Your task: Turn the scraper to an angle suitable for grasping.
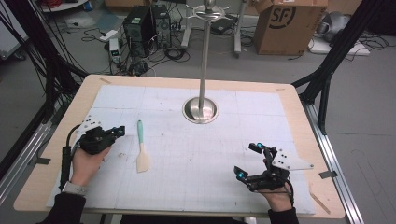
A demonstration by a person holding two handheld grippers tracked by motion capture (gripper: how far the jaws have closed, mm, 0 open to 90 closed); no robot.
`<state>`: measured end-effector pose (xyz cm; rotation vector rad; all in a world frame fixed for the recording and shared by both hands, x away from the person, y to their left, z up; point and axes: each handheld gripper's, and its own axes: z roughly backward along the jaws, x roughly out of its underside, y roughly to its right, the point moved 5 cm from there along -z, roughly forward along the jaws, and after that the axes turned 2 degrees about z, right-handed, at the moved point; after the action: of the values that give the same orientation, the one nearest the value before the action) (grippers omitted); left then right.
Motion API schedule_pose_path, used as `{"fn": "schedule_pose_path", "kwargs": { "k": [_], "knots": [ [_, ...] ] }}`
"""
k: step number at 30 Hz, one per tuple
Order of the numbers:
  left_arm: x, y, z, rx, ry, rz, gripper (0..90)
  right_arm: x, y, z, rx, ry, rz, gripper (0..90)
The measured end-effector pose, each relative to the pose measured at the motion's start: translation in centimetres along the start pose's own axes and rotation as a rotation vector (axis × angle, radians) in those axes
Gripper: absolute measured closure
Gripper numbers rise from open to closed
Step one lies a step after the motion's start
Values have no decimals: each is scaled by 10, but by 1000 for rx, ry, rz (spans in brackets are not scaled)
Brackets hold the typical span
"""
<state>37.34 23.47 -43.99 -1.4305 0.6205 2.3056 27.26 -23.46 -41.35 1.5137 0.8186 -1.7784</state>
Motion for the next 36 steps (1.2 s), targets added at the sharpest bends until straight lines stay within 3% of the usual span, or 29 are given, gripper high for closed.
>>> {"fn": "schedule_pose_path", "kwargs": {
  "k": [3, 5, 9, 17, 26, 36],
  "knots": [
    [-3, -3, -14, -26, -53, -4, 896, 0, 1, 1, 2, 4, 0, 11],
    [-5, -6, -22, -41, -54, -5, 896, -1, 1, 1, 0, 7, 4, 11],
    [-6, -9, -35, -61, -108, -15, 896, -2, 0, 1, -12, 15, 16, 11],
    [-1, -19, -51, -99, -157, 16, 895, -1, 1, 2, -20, 14, 14, 11],
    [8, -20, -63, -113, -189, -16, 895, -2, 1, 2, -15, 21, 19, 12],
    [10, -12, -73, -91, -238, -47, 896, -2, 1, 2, -6, 23, 32, 12]
  ]
}}
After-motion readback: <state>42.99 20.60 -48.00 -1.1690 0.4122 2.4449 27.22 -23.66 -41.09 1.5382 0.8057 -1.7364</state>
